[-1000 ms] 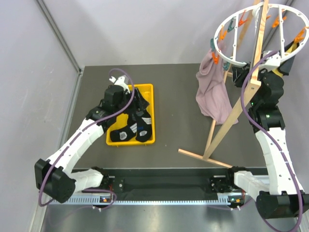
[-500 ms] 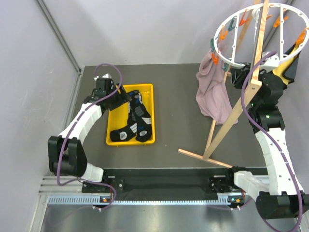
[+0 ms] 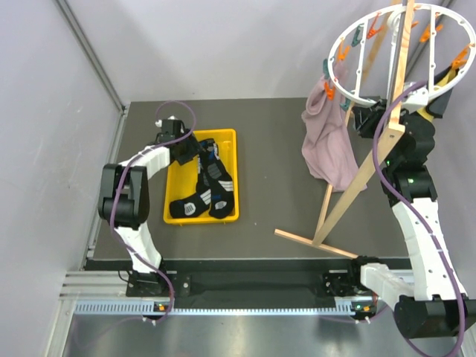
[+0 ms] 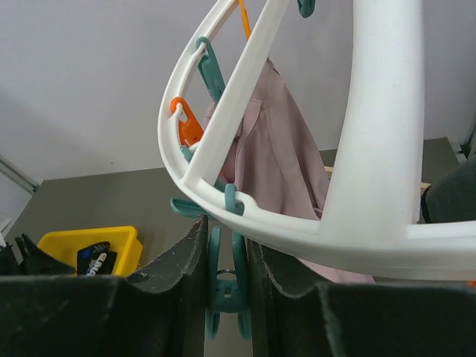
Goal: Clip the socks to the hanger
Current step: Pick up the sock from the bin.
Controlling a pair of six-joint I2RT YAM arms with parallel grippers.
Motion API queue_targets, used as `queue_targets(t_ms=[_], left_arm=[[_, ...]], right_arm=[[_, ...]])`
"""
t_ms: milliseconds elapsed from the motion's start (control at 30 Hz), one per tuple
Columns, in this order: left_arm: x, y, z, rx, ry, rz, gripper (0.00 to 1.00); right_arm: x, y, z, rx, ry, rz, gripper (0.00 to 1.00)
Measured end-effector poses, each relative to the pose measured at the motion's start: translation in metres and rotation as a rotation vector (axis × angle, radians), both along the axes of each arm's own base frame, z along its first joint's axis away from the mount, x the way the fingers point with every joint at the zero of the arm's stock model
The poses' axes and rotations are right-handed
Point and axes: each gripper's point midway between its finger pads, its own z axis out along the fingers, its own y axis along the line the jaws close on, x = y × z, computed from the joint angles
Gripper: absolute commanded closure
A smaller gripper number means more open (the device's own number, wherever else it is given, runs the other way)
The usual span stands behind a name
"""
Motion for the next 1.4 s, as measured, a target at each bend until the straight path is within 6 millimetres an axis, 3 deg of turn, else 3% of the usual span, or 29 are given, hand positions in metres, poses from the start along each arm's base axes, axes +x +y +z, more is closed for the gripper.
queue_targets(t_ms=[233, 567, 767, 933, 1067, 1233, 1400], left_arm=[[0.031, -0.009, -0.027, -0.035, -0.003, -0.027, 0.48], [0.062, -0.008, -0.019, -0.034, -0.056, -0.026, 0.51], [0.065, -0.006, -0.028, -0.033, -0.043, -0.023, 0.67], [0.065, -0.006, -0.028, -0.031, -0.043, -0.025, 0.93], [0.067, -0.006, -0.025, -0.027, -0.047, -0.029, 0.98], [0.065, -0.005, -0.003, -0.029, -0.072, -0.029, 0.99], [0.061, -0.007, 0.061, -0.038, -0.182, -0.035, 1.00]], right_arm=[[-0.002, 0.001, -0.004, 0.006, -0.009, 0.008, 1.00], [-0.002, 0.001, -0.003, 0.009, -0.010, 0.014, 1.00], [-0.003, 0.003, -0.003, 0.015, -0.009, 0.024, 1.00], [-0.003, 0.004, -0.003, 0.017, -0.008, 0.028, 1.00], [-0.003, 0.003, -0.003, 0.017, -0.008, 0.029, 1.00], [-0.003, 0.003, -0.004, 0.017, -0.004, 0.029, 1.00], [-0.003, 0.003, -0.005, 0.017, -0.002, 0.028, 1.00]])
